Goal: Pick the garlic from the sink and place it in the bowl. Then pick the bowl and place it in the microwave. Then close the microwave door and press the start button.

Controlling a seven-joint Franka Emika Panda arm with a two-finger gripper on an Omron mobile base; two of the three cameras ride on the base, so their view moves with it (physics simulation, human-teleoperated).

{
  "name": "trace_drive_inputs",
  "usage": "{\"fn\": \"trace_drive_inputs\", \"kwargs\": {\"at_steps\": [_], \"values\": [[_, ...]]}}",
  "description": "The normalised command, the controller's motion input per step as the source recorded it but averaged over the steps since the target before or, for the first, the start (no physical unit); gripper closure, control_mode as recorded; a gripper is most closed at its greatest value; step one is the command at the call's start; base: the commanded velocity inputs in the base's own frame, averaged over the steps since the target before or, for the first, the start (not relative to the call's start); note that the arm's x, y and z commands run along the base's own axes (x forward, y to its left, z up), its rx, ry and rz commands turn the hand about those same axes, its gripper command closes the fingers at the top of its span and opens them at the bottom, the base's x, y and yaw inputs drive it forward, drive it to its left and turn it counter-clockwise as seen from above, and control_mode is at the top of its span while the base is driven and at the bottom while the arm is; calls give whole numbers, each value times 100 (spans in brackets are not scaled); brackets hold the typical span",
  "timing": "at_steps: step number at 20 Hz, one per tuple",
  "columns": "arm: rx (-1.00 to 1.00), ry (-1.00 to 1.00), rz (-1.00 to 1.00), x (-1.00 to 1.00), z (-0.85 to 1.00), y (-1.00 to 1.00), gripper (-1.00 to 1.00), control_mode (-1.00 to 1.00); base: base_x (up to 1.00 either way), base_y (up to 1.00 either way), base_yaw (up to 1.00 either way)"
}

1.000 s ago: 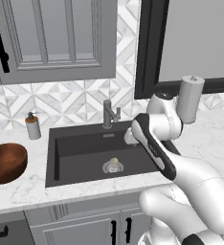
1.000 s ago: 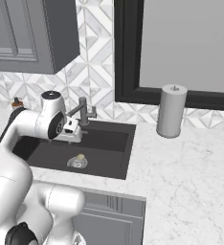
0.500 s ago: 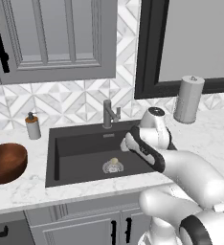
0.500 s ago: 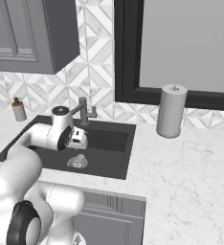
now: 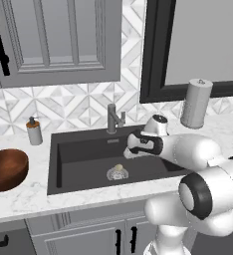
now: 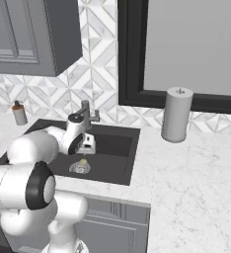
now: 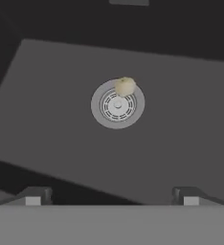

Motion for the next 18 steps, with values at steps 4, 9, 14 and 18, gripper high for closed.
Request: {"fn": "trace_drive_inputs", "kwargs": {"at_steps": [4, 9, 14, 18], "values": [[0, 7, 6, 49, -14, 0, -100, -100, 0, 0, 0], [0, 3, 1, 42, -31, 0, -100, -100, 0, 0, 0], [0, 0, 5, 29, -33, 6, -100, -100, 0, 0, 0], [2, 0, 6, 28, -39, 13, -100, -100, 0, 0, 0]]}}
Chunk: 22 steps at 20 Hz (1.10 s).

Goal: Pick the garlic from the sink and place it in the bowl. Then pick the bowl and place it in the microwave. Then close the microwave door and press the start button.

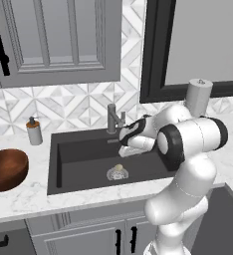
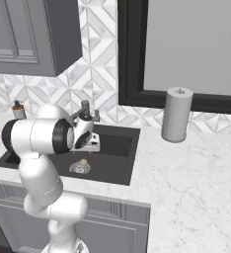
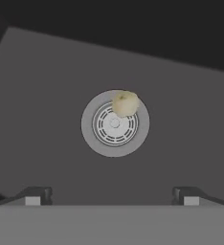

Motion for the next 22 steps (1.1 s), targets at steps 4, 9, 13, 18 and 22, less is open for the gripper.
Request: {"fn": "trace_drive_inputs", "kwargs": {"at_steps": [4, 9, 13, 18, 22], "values": [[0, 0, 3, 30, -41, 10, -100, -100, 0, 0, 0], [0, 2, 0, 20, -47, 5, -100, -100, 0, 0, 0], [2, 6, 0, 29, -35, 2, -100, -100, 0, 0, 0], [5, 5, 0, 35, -28, 4, -100, -100, 0, 0, 0], [5, 4, 0, 33, -32, 6, -100, -100, 0, 0, 0]]}}
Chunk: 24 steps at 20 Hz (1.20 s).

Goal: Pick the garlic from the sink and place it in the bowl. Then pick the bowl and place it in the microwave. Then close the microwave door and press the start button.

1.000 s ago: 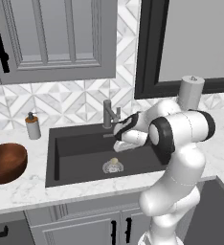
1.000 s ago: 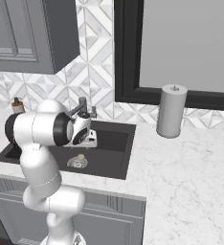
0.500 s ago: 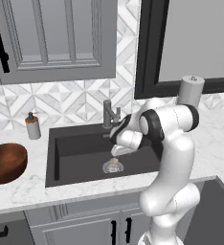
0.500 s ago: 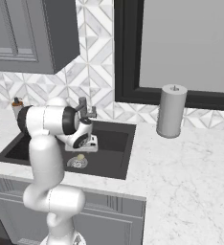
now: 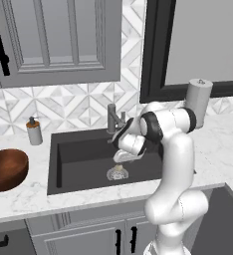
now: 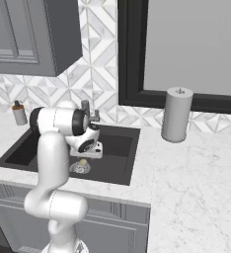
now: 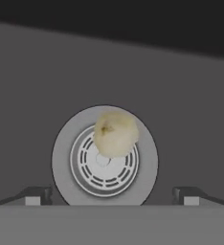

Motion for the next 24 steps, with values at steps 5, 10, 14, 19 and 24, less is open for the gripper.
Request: {"fn": "trace_drive_inputs", "kwargs": {"at_steps": [5, 10, 14, 19, 24], "values": [[4, 3, 0, 34, -35, 16, -100, -100, 0, 0, 0], [0, 1, 0, 36, -33, 18, -100, -100, 0, 0, 0], [0, 0, 0, 18, -11, 0, -100, -100, 0, 0, 0], [0, 0, 0, 12, -23, 1, -100, -100, 0, 0, 0], [0, 1, 0, -1, -31, 4, -100, -100, 0, 0, 0]]}}
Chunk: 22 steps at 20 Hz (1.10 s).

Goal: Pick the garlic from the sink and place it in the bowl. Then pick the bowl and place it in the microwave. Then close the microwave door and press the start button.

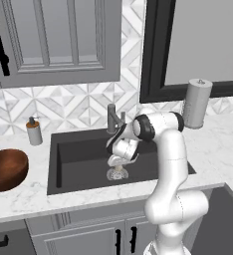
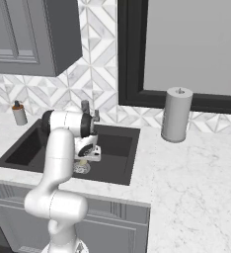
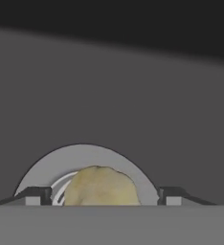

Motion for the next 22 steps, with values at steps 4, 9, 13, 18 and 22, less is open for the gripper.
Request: {"fn": "trace_drive_inputs", "kwargs": {"at_steps": [4, 9, 13, 18, 22], "values": [[0, 2, 0, -6, -28, 0, 100, -100, 0, 0, 0], [0, 2, 0, -30, -22, 2, 100, -100, 0, 0, 0], [1, 0, -2, -54, 3, -4, 100, -100, 0, 0, 0], [11, -19, -3, -50, 57, -41, 100, -100, 0, 0, 0], [22, -34, -1, -36, 100, -54, 100, -100, 0, 0, 0]]}}
